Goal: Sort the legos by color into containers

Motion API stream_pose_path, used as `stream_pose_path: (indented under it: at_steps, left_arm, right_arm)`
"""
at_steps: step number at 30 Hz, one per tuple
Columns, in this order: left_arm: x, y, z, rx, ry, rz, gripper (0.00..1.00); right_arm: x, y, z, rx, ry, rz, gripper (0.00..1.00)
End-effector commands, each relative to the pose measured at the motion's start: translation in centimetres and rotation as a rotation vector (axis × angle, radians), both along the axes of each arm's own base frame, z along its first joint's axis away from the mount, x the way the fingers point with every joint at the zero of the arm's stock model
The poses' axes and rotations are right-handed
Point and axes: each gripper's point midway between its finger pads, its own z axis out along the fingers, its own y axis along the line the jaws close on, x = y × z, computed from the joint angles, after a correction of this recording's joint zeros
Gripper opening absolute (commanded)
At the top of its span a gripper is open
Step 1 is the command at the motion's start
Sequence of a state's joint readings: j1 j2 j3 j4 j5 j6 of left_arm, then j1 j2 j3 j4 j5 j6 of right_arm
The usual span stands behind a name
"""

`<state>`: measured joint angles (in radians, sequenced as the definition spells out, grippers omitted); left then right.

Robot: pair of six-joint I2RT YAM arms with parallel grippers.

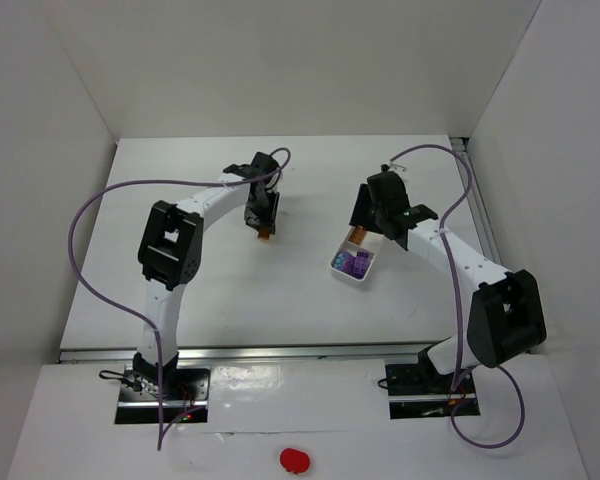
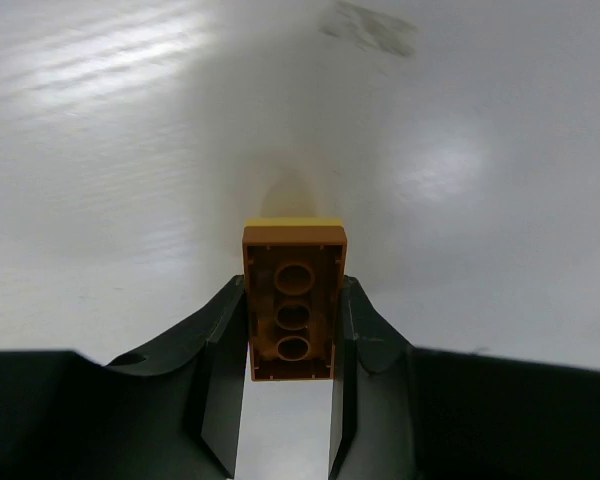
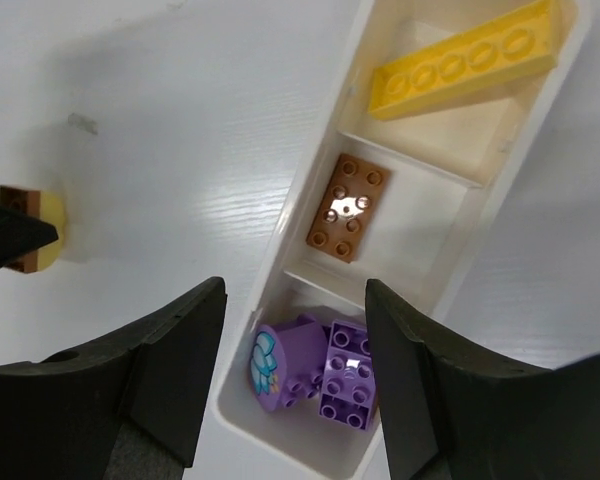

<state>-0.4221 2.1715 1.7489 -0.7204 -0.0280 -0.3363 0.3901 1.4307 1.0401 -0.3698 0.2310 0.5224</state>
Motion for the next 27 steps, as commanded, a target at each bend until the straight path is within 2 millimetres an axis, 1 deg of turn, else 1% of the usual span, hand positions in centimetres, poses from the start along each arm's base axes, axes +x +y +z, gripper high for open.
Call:
stream_pose_path:
  at_steps: [1,2,3,4,5,6,7,8,9,10,11,12,13,15,16,17,18,19,20,21,23,24,25,27]
  left_arm:
    - [-0.6,-2.9,6.3,-0.219,-0.036,-0.129,0.00]
    - [-1.0,-3.8,9.1,-0.319,-0.071,-0.179,0.00]
    - [-1.4,-4.5,10.6,-0.413,-0.084,-0.226,0.00]
    - [-2.0,-6.1,13.4,-0.601,-0.103,-0.334,0.00]
    - [-2.8,-6.4,14.4,-0.676,-0.098,-0.371,0.00]
    - [-3.3,-6.7,15.8,-0.743,-0.106,-0.417,0.00]
    - [-4.4,-7.1,17.5,-0.864,-0.077,-0.480,0.00]
    - [-4.9,-7.5,18.6,-0.916,-0.082,-0.531,0.00]
    - [-5.0,-7.5,18.8,-0.965,-0.065,-0.551,0.00]
    - [-5.4,-7.8,18.9,-1.007,-0.046,-0.577,0.00]
    - [-6.2,-8.0,20.1,-1.069,-0.030,-0.622,0.00]
    - [-6.3,-8.2,20.3,-1.100,-0.029,-0.649,0.00]
    - [-6.6,-8.2,20.6,-1.123,-0.019,-0.664,0.00]
    - [-6.9,-8.3,21.3,-1.158,-0.031,-0.705,0.00]
    - [-7.0,-8.4,21.2,-1.166,-0.030,-0.712,0.00]
    - [-7.4,-8.3,22.0,-1.181,-0.036,-0.731,0.00]
    - [-7.6,-8.3,22.2,-1.193,-0.030,-0.740,0.00]
    - [-7.9,-8.2,22.6,-1.199,-0.041,-0.754,0.00]
    - [-7.9,-8.2,22.6,-1.199,-0.041,-0.754,0.00]
    - [-8.1,-8.2,22.7,-1.210,-0.036,-0.761,0.00]
    - [-8.3,-8.1,23.2,-1.216,-0.050,-0.780,0.00]
    - [-8.5,-8.1,23.1,-1.224,-0.039,-0.780,0.00]
    - [-8.5,-8.1,23.1,-1.224,-0.038,-0.780,0.00]
    - [-8.7,-8.1,23.2,-1.231,-0.043,-0.794,0.00]
  right_arm:
    - [0.6,2.5,3.6,0.075,-0.074,0.141,0.65]
    - [0.3,4.7,4.3,0.148,-0.083,0.249,0.67]
    - [0.2,5.6,5.0,0.188,-0.099,0.314,0.69]
    - [-0.1,6.9,5.7,0.221,-0.122,0.402,0.71]
    - [-0.3,7.6,6.8,0.270,-0.148,0.455,0.73]
    - [-1.0,9.2,8.1,0.347,-0.182,0.572,0.78]
    - [-1.4,9.9,8.8,0.380,-0.195,0.624,0.80]
    - [-1.7,10.2,9.3,0.407,-0.204,0.661,0.80]
    - [-1.8,11.0,9.9,0.434,-0.209,0.704,0.81]
    - [-2.7,11.8,10.4,0.465,-0.204,0.781,0.81]
    - [-3.0,12.1,10.4,0.484,-0.197,0.811,0.82]
    - [-3.0,12.5,11.5,0.498,-0.233,0.847,0.82]
    - [-3.1,12.7,11.9,0.513,-0.244,0.862,0.82]
    - [-3.4,13.0,12.2,0.539,-0.250,0.879,0.83]
    - [-3.4,13.0,12.5,0.559,-0.264,0.890,0.83]
    - [-3.6,13.2,13.0,0.586,-0.265,0.897,0.83]
    - [-3.6,13.1,13.2,0.607,-0.270,0.901,0.82]
    - [-3.7,13.3,14.0,0.625,-0.302,0.927,0.82]
    - [-4.1,13.6,14.3,0.653,-0.300,0.957,0.82]
    - [-4.0,13.8,14.1,0.677,-0.284,0.953,0.81]
    - [-3.9,14.1,14.6,0.701,-0.292,0.960,0.81]
    - [-3.9,14.1,14.4,0.708,-0.291,0.957,0.81]
    - [-3.7,13.9,14.9,0.713,-0.316,0.964,0.81]
    - [-3.5,14.1,14.7,0.745,-0.301,0.958,0.80]
